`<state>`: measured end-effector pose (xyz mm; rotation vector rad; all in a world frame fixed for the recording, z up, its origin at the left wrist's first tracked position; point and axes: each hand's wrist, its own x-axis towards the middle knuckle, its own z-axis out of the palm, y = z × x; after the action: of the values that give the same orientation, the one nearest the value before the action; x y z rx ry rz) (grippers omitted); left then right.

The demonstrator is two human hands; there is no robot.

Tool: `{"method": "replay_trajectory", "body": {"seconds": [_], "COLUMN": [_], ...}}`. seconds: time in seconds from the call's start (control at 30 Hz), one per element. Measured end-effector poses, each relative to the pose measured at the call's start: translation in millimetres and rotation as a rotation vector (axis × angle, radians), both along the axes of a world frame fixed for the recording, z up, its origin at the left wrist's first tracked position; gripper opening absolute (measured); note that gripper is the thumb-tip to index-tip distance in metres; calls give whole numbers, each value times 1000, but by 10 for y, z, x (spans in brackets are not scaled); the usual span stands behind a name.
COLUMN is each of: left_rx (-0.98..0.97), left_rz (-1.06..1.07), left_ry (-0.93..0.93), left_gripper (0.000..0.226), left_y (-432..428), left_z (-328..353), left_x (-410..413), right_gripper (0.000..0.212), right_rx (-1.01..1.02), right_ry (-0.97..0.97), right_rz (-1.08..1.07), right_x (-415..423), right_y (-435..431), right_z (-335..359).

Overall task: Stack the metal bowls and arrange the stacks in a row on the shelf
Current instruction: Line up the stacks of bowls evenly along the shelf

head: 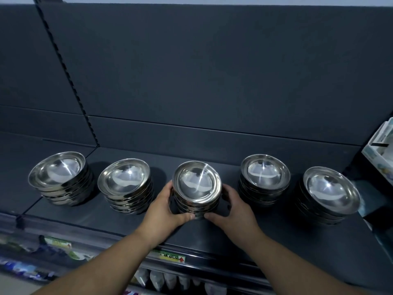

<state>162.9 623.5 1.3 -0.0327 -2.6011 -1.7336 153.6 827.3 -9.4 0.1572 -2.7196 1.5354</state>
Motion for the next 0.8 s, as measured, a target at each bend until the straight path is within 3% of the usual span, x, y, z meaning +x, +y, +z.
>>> {"method": "replay_trajectory", "body": {"seconds": [0.47, 0.8], "left_rx": [26, 18], "left_rz": [-18, -3], "left_ry": [62, 38], "left_gripper": [86, 116], "left_y": [-50, -64], "left_z": [47, 170], "left_x": [-43, -19], "right_gripper": [82, 95], "right_rx": [-53, -28], "right_ry": [54, 34], "right_rz": [15, 32], "right_x": [-21, -13], "right_y": [23, 3], "right_z": [147, 193]}}
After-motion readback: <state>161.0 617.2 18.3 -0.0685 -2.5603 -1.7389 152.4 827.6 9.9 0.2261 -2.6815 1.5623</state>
